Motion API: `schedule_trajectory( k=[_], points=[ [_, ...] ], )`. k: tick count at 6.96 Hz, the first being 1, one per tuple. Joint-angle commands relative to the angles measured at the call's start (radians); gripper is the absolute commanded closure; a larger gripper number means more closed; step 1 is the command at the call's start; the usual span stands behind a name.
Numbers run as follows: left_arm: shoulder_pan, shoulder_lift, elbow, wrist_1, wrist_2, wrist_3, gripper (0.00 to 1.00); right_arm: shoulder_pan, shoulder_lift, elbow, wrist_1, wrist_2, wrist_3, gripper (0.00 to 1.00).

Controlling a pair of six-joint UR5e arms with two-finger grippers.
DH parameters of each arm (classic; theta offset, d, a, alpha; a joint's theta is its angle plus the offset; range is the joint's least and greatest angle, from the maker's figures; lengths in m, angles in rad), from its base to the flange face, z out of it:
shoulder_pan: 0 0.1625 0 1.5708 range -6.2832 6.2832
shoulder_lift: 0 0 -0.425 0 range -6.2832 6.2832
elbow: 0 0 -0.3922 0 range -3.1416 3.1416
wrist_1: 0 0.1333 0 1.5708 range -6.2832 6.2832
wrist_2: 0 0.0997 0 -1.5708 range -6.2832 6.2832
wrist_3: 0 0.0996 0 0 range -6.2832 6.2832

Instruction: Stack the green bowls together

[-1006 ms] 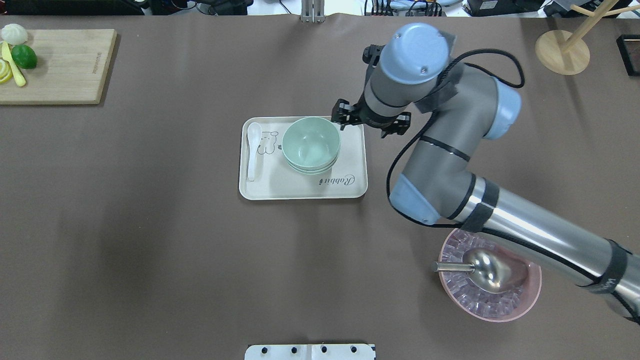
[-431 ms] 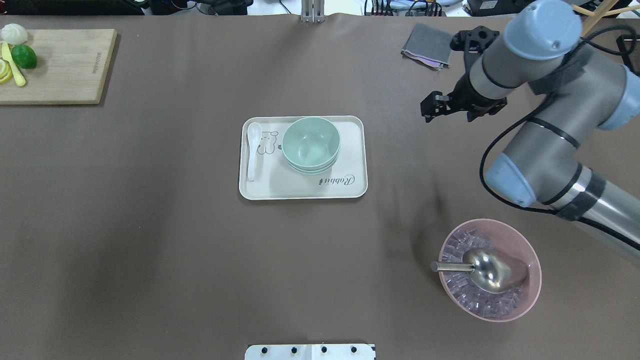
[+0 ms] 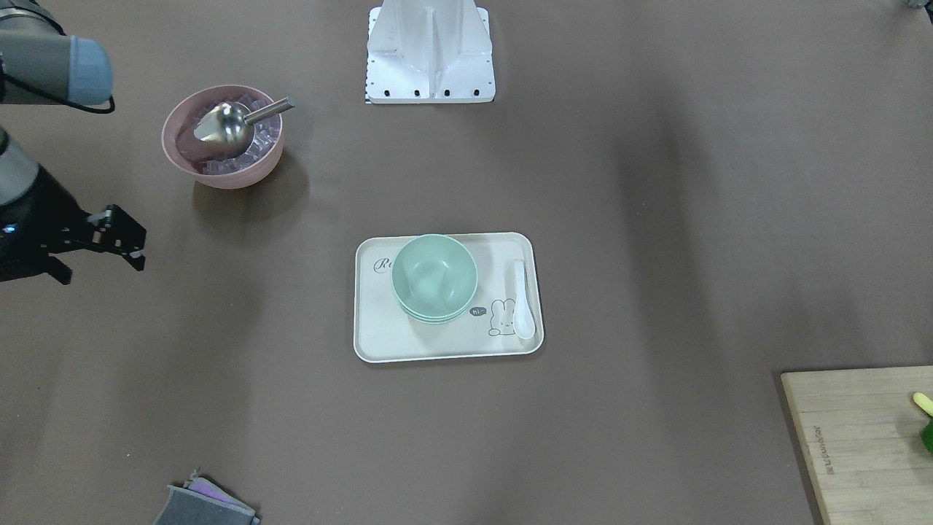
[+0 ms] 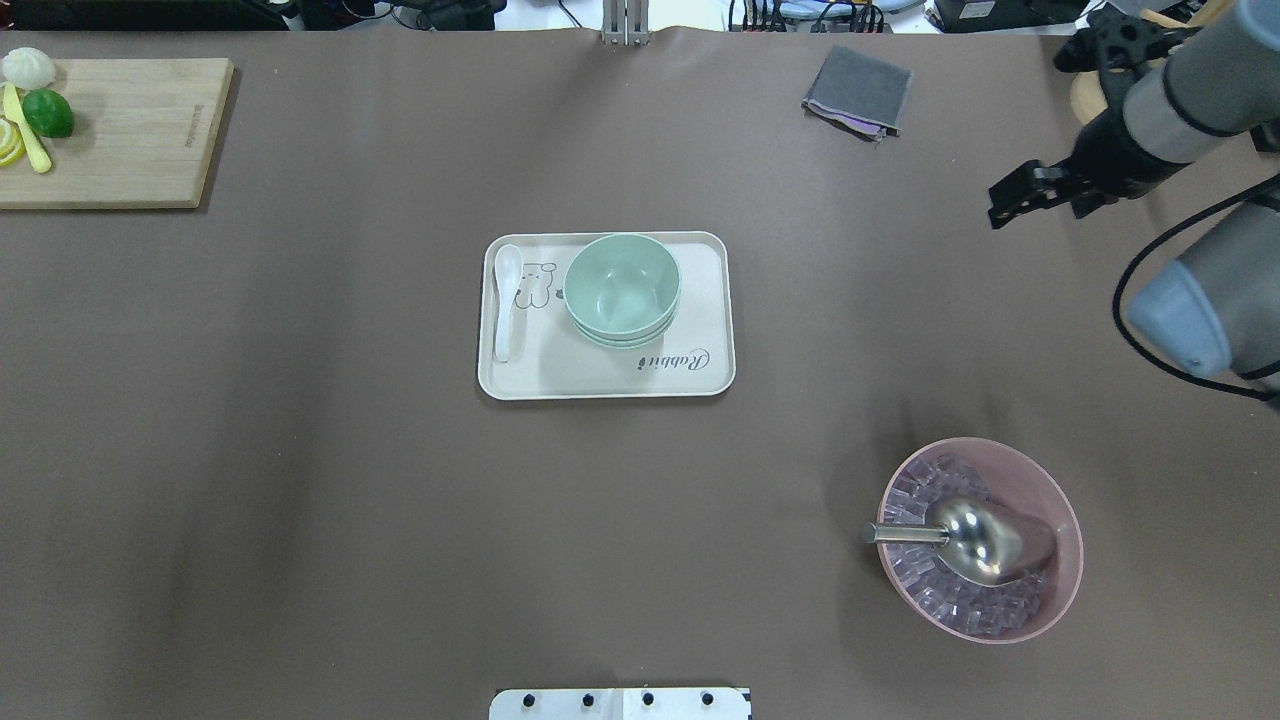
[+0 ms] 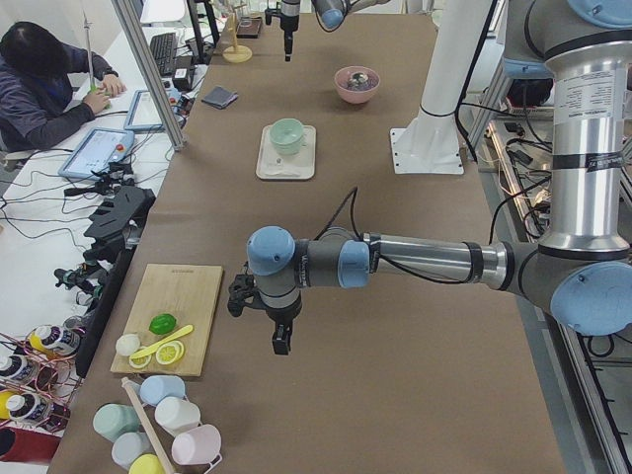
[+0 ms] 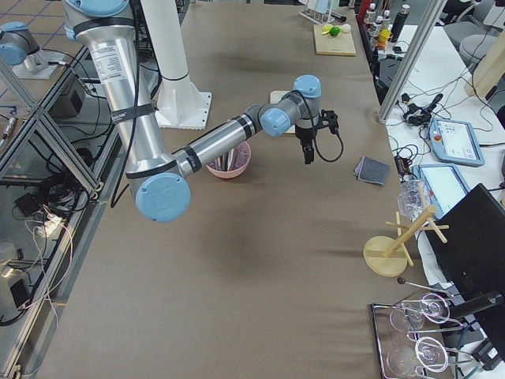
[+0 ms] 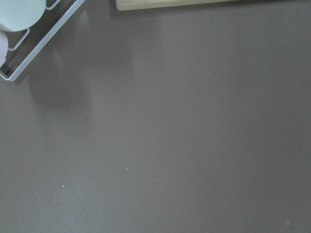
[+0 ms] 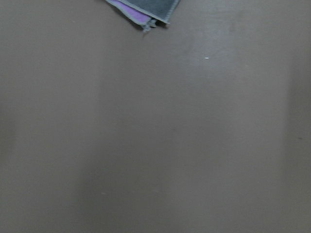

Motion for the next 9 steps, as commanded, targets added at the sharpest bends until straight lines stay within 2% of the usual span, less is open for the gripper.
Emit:
schedule_trajectory(
  k=[1,3,5,9],
  points=[
    [-0.001,0.004,0.0,0.0,0.034,0.0,0.02,0.197,-0.181,0.008,0.003,0.027,-0.235,0.0],
    [-0.003,0.01,-0.002,0.001,0.027,0.0,0.02,0.335,-0.345,0.011,0.016,0.06,-0.391,0.0],
    [-0.003,0.012,0.003,0.001,0.024,0.0,0.02,0.385,-0.471,-0.02,0.018,0.034,-0.428,0.0],
    [-0.001,0.007,-0.004,0.0,0.019,0.0,0.02,0.416,-0.49,-0.011,0.013,-0.001,-0.421,0.0]
  ],
)
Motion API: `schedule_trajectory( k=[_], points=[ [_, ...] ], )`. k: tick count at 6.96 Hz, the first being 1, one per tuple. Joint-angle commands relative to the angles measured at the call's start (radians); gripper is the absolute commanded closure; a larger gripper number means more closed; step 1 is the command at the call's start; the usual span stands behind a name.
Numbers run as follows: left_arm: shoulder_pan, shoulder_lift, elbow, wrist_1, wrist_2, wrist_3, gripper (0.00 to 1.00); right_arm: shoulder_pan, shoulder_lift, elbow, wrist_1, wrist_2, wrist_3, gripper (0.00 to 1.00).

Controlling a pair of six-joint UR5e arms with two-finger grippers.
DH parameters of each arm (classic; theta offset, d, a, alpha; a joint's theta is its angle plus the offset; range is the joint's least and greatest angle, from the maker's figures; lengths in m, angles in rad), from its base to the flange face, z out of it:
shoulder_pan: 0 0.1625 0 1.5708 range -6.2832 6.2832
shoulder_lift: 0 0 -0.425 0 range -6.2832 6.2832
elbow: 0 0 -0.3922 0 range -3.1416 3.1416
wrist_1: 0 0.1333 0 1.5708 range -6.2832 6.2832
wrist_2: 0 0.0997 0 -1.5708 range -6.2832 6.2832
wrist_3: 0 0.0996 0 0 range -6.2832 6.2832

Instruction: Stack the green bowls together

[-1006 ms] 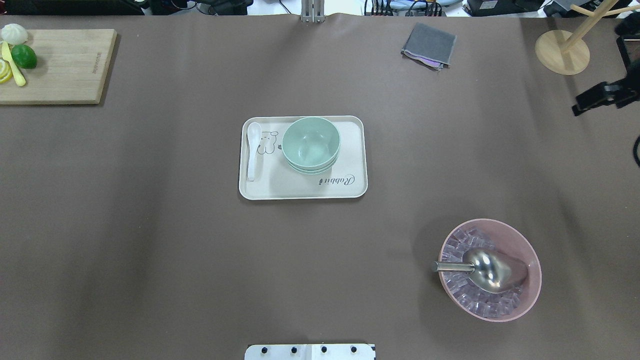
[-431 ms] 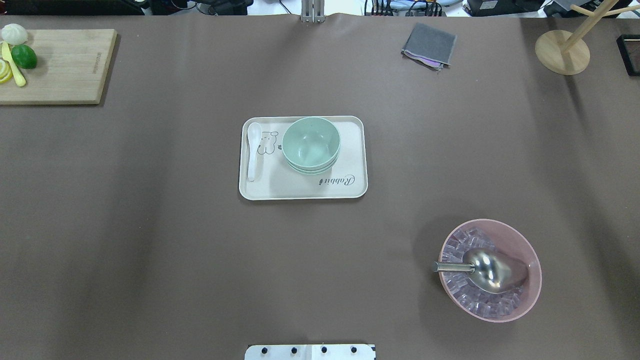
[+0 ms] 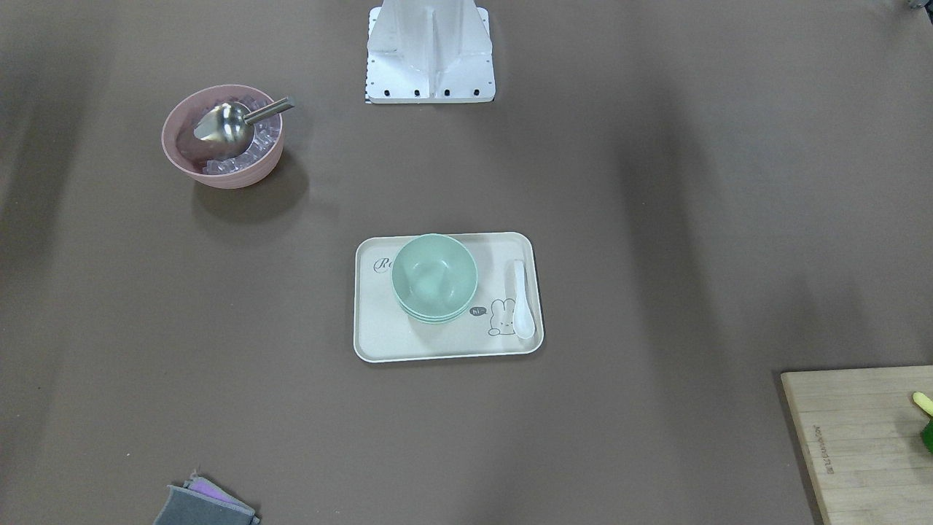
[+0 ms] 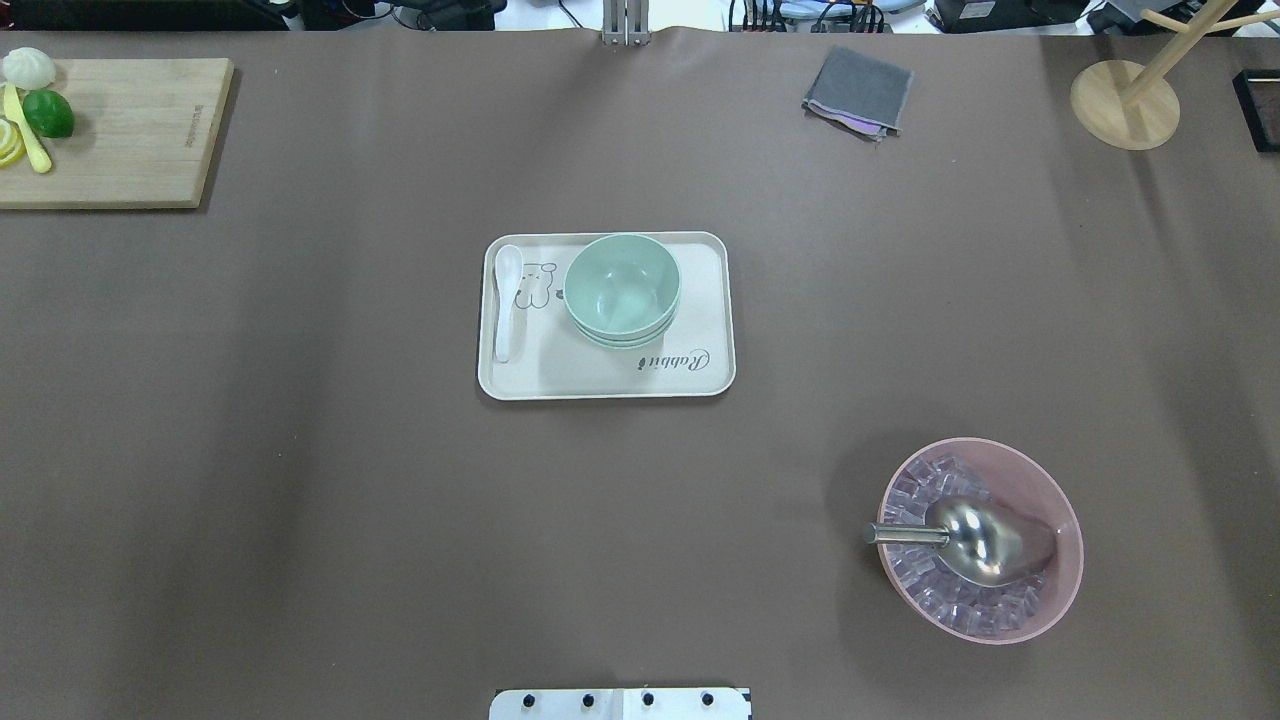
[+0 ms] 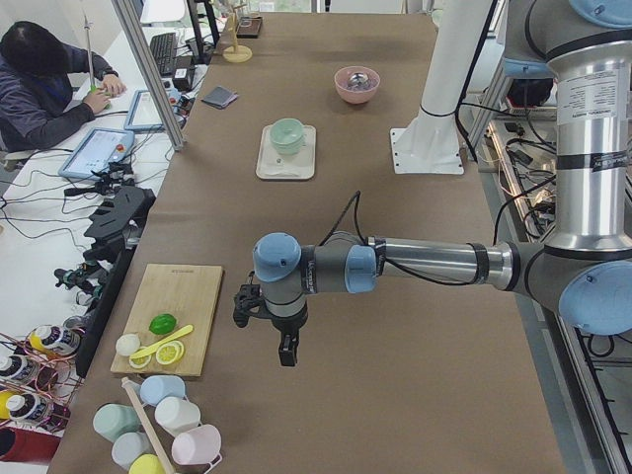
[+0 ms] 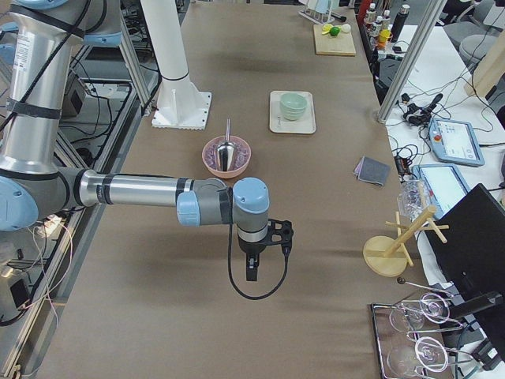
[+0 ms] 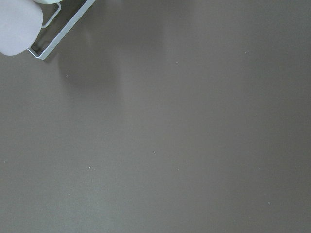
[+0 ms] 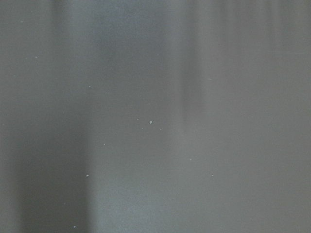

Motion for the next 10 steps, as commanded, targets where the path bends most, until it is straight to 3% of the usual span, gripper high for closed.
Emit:
schedule_trajectory(
  k=[1,2,10],
  points=[
    [-0.001,-0.003,-0.005,-0.002,-0.001,0.001,0.02,-0.006,0.028,0.02,-0.077,-0.008,0.01,0.0],
    [-0.002,-0.003,-0.008,-0.007,-0.001,0.001,0.02,-0.01,0.052,0.058,-0.175,-0.008,0.01,0.0],
    [-0.002,0.003,0.0,-0.014,-0.001,0.003,0.02,-0.092,0.048,0.079,-0.181,0.014,0.001,0.0]
  ],
)
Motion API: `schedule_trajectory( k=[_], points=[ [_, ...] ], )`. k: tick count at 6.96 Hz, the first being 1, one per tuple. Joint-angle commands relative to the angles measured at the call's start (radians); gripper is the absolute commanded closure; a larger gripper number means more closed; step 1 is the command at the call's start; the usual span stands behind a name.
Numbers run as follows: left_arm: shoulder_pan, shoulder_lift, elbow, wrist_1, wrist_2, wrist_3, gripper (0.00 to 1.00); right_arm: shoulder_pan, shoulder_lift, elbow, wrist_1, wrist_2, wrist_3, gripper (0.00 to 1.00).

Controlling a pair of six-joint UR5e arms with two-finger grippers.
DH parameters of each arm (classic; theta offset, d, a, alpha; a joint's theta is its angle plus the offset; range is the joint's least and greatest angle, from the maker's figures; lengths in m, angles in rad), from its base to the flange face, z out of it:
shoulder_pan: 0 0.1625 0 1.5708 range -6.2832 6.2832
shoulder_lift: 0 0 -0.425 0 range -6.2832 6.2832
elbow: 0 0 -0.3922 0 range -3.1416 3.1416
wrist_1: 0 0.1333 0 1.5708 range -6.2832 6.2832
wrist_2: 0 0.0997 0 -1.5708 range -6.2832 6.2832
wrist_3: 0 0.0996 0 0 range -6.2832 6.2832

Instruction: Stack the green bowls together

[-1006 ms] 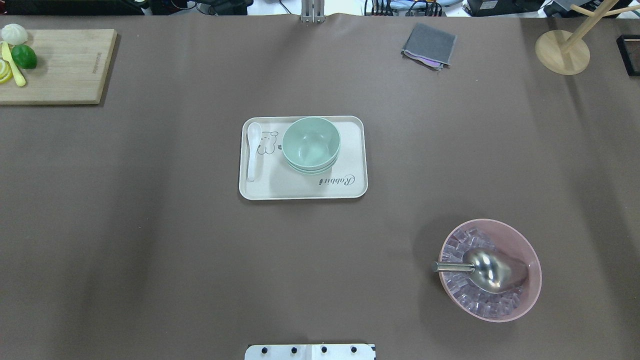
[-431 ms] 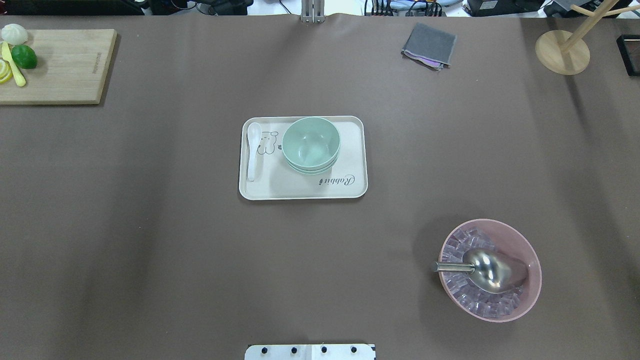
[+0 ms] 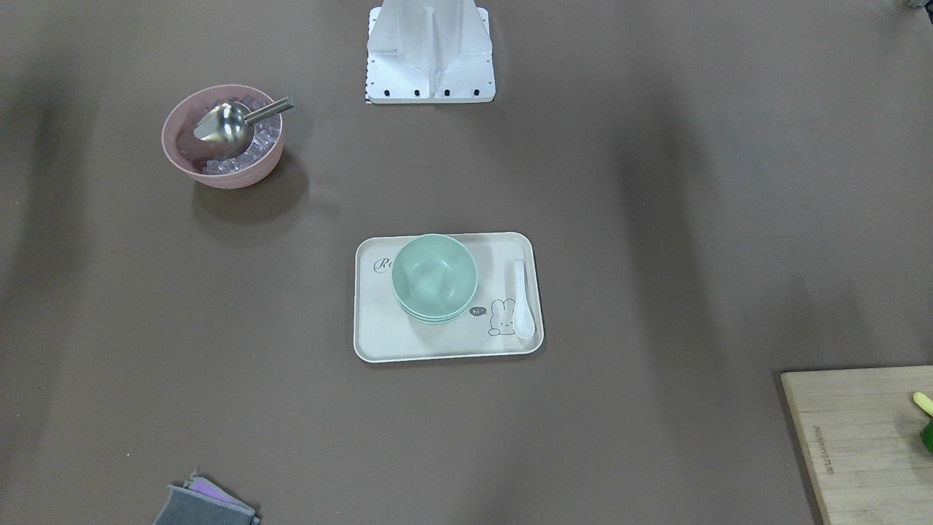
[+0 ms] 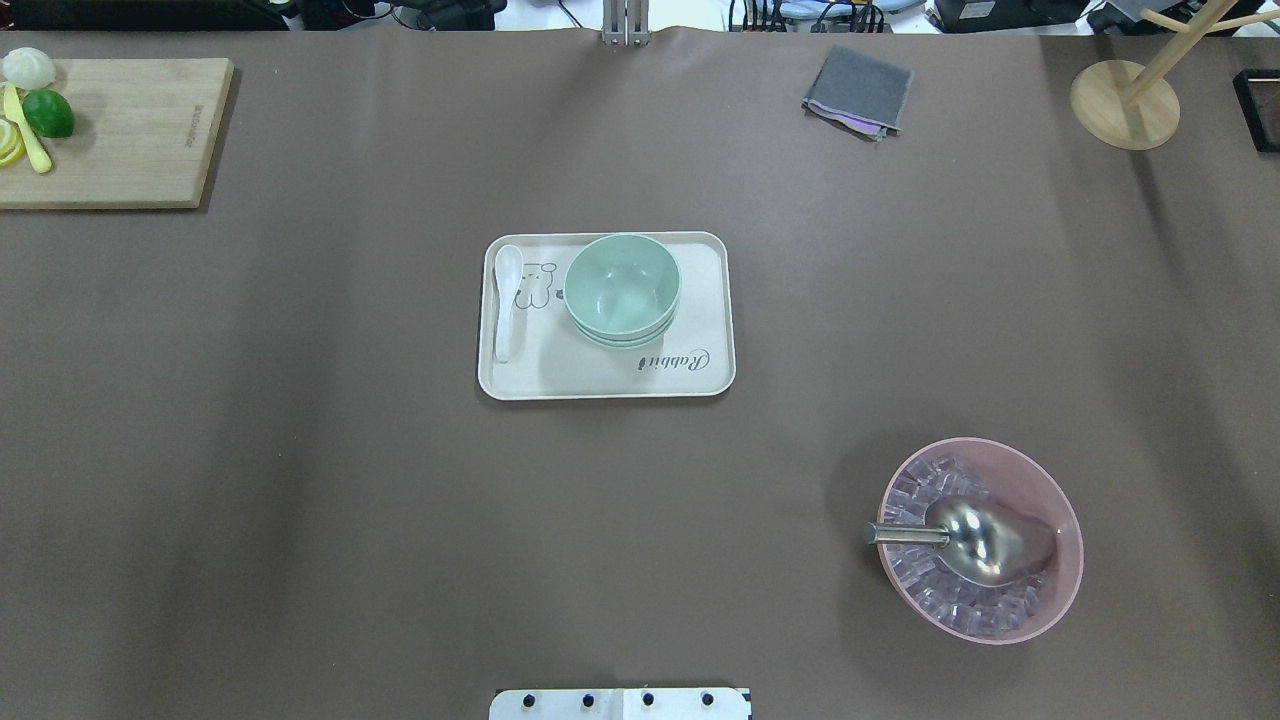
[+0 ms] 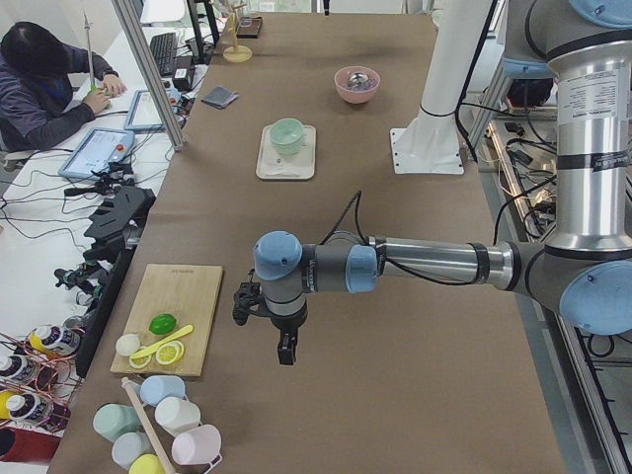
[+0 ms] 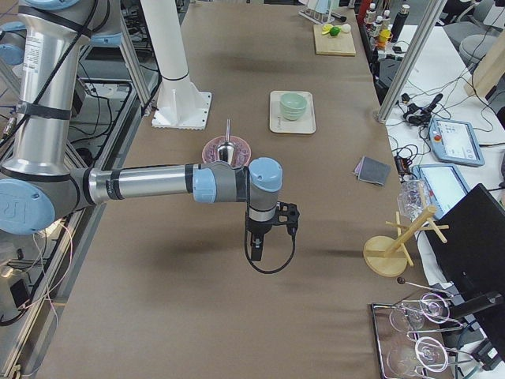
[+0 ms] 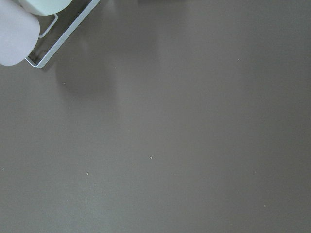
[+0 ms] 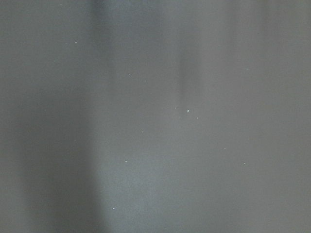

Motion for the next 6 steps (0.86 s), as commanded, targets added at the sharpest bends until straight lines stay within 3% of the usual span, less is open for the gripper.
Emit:
schedule_trajectory(
  k=[1,6],
  points=[
    [0.0,0.0,0.002,0.0,0.001,0.0,0.02,-0.011,-0.002,0.0,0.0,0.009,-0.004,0.0],
    [0.0,0.032,-0.008,-0.002,-0.001,0.002,0.02,-0.031,-0.003,0.006,0.002,0.026,-0.005,0.0]
  ],
)
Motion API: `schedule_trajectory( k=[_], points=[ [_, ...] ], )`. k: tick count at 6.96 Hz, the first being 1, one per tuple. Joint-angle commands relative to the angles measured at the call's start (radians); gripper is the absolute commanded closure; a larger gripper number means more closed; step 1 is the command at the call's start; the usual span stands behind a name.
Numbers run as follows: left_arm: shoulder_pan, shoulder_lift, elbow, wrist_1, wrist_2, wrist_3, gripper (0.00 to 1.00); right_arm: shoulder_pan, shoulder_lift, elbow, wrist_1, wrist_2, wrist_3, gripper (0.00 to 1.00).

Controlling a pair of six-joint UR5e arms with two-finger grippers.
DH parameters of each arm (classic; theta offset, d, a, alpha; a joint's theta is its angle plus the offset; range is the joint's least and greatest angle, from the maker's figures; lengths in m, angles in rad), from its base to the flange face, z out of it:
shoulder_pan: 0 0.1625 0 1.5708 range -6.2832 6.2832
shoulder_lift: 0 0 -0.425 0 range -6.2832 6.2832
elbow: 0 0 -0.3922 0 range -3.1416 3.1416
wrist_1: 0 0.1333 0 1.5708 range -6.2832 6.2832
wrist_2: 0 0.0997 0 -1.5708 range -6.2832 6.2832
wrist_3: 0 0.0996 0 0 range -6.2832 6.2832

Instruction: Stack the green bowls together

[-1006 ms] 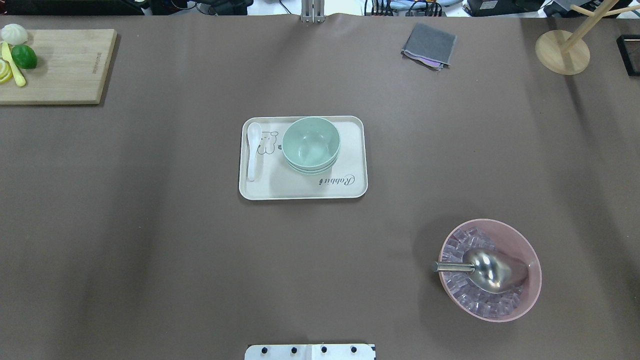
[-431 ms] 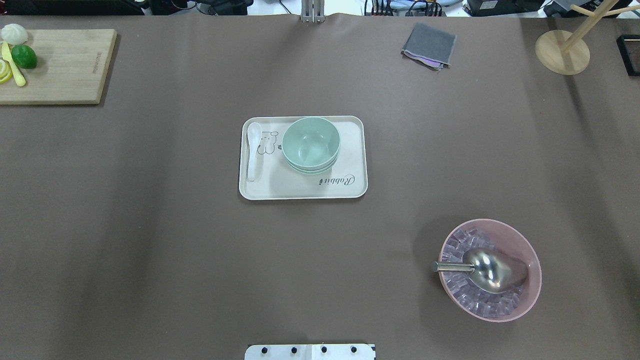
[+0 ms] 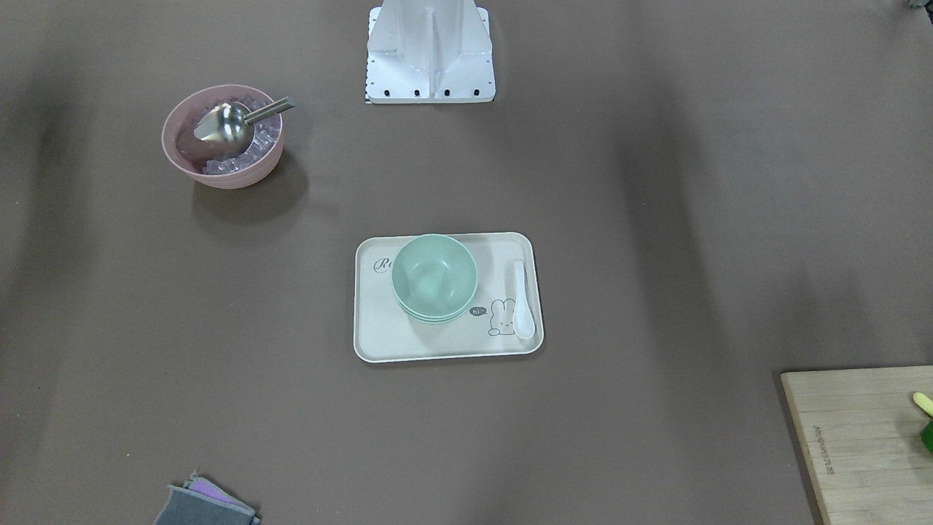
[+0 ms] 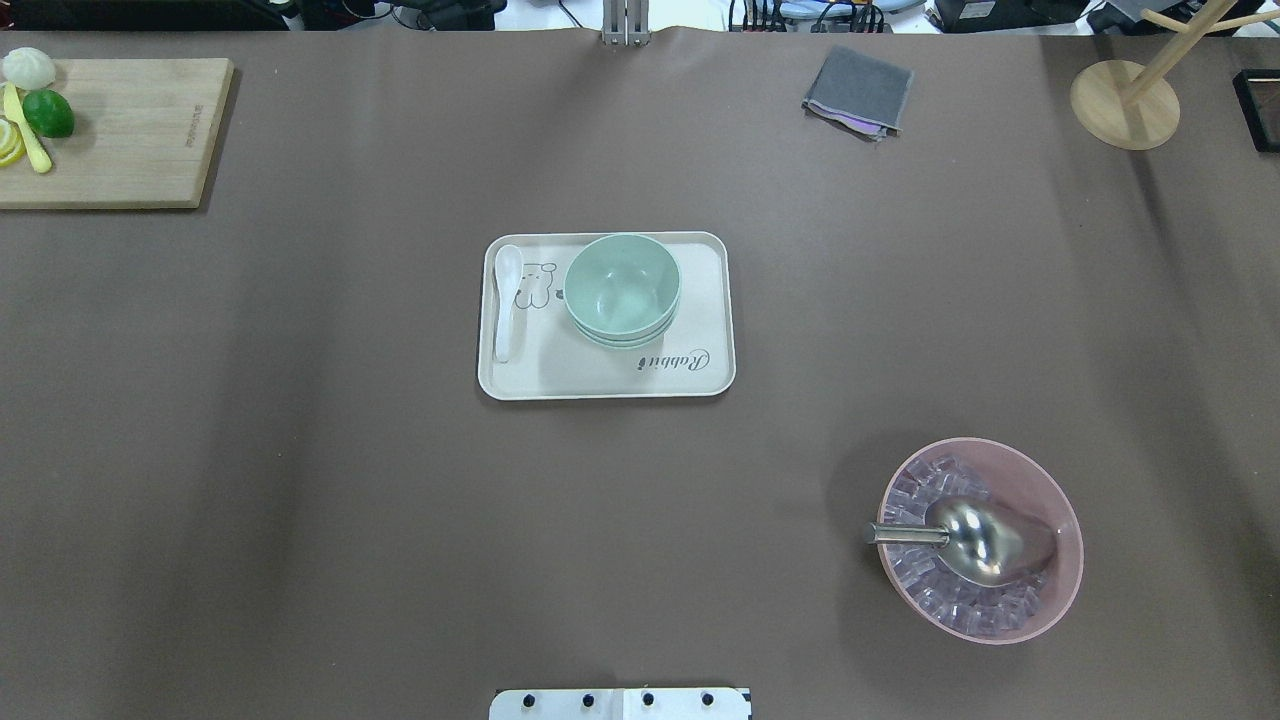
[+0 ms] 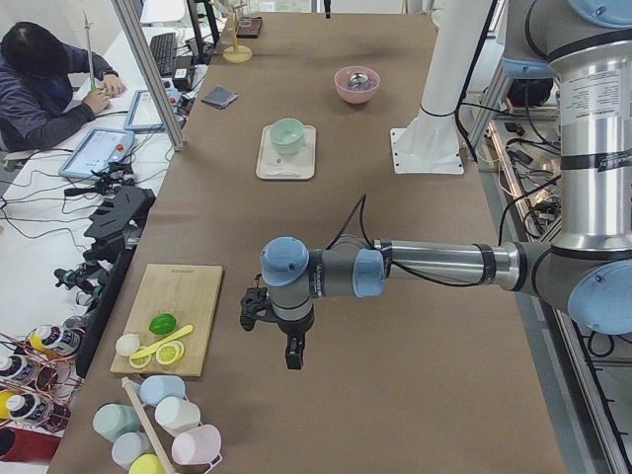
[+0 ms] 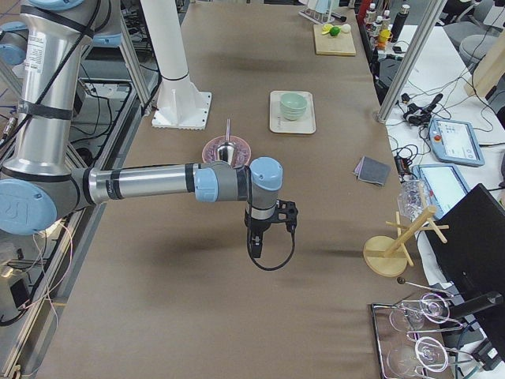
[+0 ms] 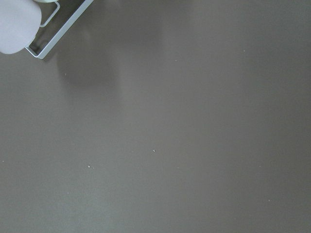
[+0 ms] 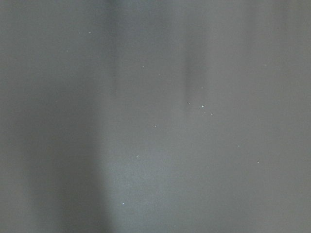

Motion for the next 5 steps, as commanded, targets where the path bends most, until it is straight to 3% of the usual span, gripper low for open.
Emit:
schedule_trajectory(
  k=[1,5],
  points=[
    [0.0,0.005,-0.003,0.0,0.0,0.0,0.02,-0.004,-0.001,0.003,0.0,0.026,0.0,0.0],
    [0.0,0.004,0.0,0.0,0.0,0.0,0.02,-0.019,0.0,0.003,0.0,0.033,0.0,0.0]
  ],
)
